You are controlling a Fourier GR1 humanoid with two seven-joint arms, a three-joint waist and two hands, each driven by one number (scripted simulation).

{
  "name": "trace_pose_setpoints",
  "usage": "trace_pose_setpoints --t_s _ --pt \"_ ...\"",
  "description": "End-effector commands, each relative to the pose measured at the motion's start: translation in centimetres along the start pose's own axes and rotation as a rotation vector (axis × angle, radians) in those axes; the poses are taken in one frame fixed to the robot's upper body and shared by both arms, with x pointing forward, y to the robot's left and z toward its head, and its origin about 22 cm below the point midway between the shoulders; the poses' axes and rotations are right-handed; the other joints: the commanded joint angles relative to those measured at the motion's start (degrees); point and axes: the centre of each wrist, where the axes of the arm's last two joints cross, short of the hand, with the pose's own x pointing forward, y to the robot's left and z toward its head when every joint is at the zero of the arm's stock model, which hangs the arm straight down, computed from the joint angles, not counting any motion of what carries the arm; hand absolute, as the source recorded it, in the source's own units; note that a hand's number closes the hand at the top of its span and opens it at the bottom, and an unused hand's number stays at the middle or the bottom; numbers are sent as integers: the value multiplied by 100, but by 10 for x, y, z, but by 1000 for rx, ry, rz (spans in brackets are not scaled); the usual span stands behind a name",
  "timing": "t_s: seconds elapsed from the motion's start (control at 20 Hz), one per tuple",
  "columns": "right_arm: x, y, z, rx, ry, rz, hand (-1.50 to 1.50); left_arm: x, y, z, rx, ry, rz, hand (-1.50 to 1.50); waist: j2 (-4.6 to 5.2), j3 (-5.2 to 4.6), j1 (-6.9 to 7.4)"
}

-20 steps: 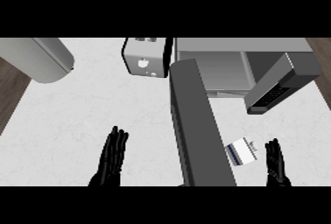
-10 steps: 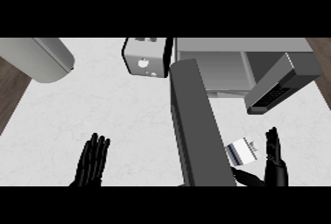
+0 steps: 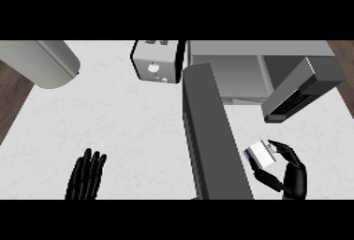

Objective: Pick up the milk, place it into the microwave and close the microwave

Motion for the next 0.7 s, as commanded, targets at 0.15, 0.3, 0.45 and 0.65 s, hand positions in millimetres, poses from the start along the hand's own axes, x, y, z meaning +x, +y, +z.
trace_pose_setpoints --t_s 0.15,0.3,0.45,0.65 --pt "-16 14 -8 59 3 85 150 -1 20 3 -4 -3 -6 -150 22 16 28" --pt "-9 5 -50 150 -17 92 150 1 26 -8 -4 3 5 -150 46 23 82" --pt "-5 -13 -77 228 -27 148 150 3 29 4 3 -13 3 -150 55 25 145" --pt "-9 -6 -69 259 -121 -9 150 -9 27 -2 -9 3 22 -150 75 33 118"
